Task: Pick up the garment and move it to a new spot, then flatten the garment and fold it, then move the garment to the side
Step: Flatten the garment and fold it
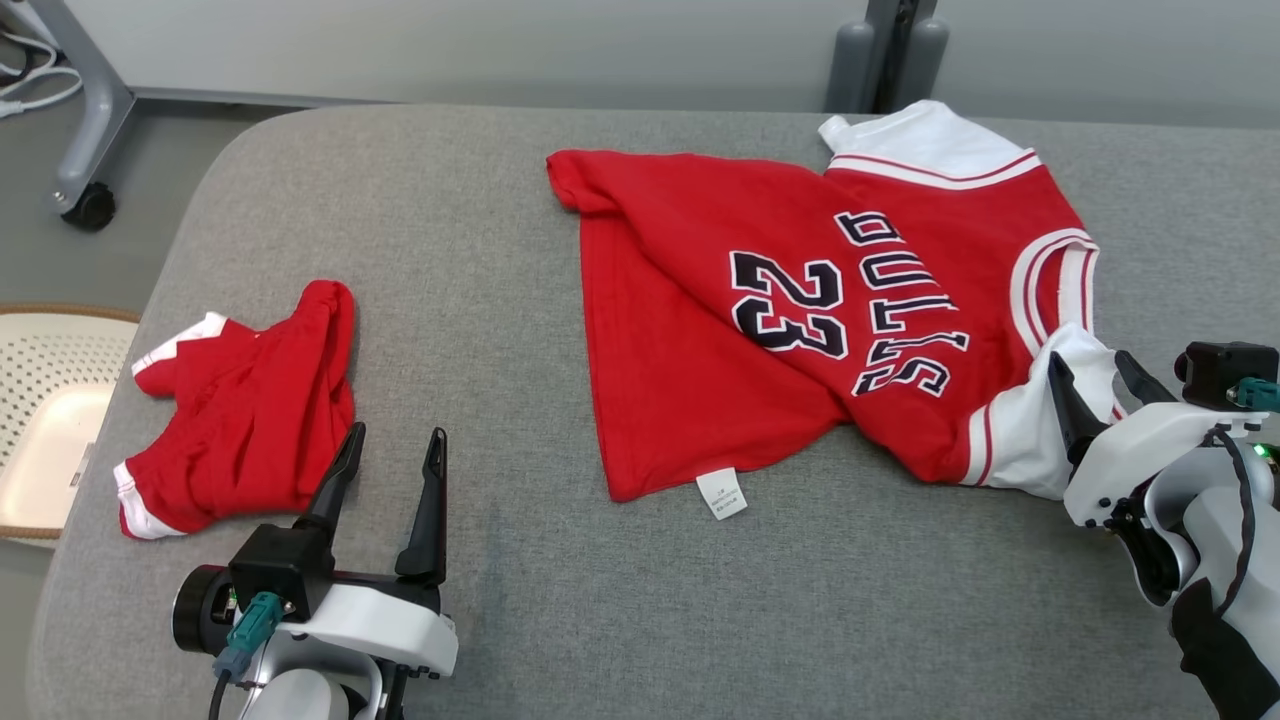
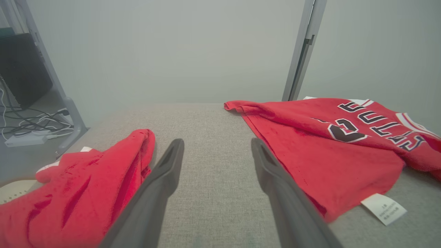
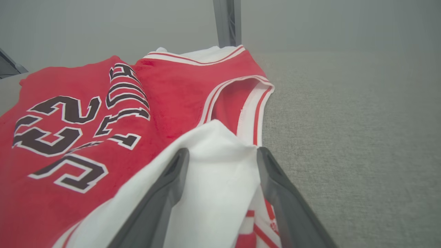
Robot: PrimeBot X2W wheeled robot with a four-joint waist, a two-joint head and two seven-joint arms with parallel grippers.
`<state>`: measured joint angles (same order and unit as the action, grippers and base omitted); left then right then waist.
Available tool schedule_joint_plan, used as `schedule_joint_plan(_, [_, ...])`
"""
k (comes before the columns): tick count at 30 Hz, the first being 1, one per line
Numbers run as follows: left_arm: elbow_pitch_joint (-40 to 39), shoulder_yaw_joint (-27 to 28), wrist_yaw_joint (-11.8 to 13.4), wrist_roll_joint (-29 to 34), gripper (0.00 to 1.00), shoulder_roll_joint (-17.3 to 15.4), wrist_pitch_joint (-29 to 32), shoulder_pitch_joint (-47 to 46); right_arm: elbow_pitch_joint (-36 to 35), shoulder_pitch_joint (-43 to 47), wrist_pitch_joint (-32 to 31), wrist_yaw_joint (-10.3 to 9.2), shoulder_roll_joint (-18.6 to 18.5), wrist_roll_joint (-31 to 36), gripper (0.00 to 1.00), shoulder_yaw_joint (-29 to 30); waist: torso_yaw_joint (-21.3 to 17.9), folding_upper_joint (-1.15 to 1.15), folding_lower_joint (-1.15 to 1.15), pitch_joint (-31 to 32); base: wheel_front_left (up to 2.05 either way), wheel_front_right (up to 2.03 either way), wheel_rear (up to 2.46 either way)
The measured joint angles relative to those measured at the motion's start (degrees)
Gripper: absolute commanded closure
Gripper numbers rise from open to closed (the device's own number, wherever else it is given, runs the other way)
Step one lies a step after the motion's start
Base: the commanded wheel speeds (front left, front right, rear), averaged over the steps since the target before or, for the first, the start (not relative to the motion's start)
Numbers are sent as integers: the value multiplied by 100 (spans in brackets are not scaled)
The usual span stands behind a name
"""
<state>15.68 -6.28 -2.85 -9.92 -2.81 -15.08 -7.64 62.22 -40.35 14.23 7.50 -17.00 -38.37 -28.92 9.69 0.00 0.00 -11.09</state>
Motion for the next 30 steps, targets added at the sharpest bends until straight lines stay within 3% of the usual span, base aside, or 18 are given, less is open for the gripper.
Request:
schedule_joint_plan(6, [24, -11, 23, -7, 0, 3, 0, 20, -71, -11, 53, 0, -42, 121, 0, -21, -150, 0, 0, 232, 0, 0, 0])
schedule_joint_plan(11, [25, -11, 62, -19, 0, 3, 0, 120, -764, 266, 77, -1, -219, 299, 0, 355, -286, 0, 0, 502, 0, 0, 0])
schedule_joint_plan(17, [-45, -44, 141, -69, 0, 5, 0, 277, -2174, 1104, 92, -1, -366, 1070, 0, 1533, -403, 0, 0, 880, 0, 0, 0])
schedule_joint_plan(21, [-99, -87, 210, -144, 0, 5, 0, 389, -3385, 2142, 92, -1, -18, 1644, 0, 2675, -421, 0, 0, 1122, 0, 0, 0])
schedule_joint_plan(30, [-349, 11, 343, -387, 0, 1, 0, 602, -5413, 4061, 92, -1, 995, 2491, 0, 4022, -482, 0, 0, 1402, 0, 0, 0])
